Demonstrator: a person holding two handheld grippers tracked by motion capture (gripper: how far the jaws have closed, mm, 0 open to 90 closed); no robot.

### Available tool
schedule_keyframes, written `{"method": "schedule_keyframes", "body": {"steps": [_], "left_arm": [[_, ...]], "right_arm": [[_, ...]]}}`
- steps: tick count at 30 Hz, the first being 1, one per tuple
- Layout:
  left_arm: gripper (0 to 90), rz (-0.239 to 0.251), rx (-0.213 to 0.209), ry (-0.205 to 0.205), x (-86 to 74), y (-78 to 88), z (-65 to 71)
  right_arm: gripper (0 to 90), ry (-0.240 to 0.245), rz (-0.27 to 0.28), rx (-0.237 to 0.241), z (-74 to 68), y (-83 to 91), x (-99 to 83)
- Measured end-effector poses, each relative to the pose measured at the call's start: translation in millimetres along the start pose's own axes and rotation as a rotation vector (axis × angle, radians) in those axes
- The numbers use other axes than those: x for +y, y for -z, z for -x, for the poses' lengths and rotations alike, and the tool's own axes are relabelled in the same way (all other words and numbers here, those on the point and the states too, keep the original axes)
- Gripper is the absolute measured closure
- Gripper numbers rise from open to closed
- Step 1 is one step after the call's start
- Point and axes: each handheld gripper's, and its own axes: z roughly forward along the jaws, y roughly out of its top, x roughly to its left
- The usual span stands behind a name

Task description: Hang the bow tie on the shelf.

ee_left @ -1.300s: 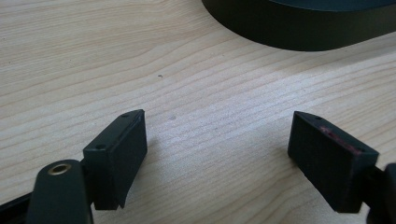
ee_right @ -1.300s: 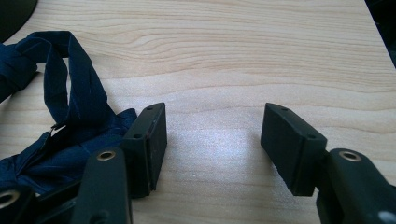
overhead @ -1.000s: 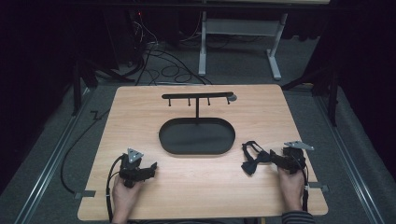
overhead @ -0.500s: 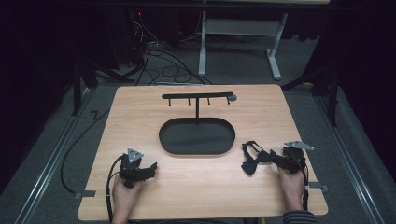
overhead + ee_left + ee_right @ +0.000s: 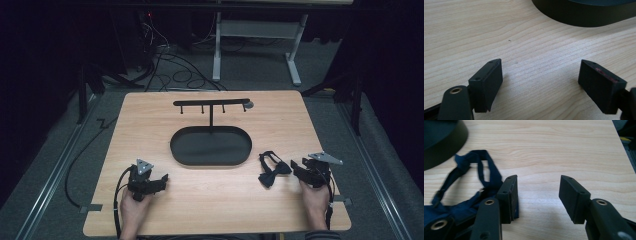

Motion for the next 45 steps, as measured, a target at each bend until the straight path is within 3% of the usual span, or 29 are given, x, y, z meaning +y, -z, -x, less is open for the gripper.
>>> {"method": "schedule_keyframes", "body": {"steps": [11,21,29,42,45], "left_arm": [[20.1,0.002,0.0,0.0,0.0,-0.2,0.1],[20.1,0.001,0.001,0.0,0.0,-0.2,0.1],[20.1,0.001,0.001,0.0,0.0,-0.2,0.1],[20.1,0.001,0.001,0.001,0.0,-0.2,0.2],[20.1,0.0,0.001,0.0,0.1,-0.1,0.2]], "right_arm": [[53.0,0.048,0.017,0.093,-17.6,2.5,9.7],[52.3,0.062,0.014,0.126,-29.0,-5.7,20.3],[55.3,0.095,-0.014,0.153,-38.6,-20.4,29.3],[63.5,0.111,-0.072,0.172,-43.4,-42.4,29.9],[70.8,0.119,-0.104,0.18,-43.2,-48.1,28.4]]}}
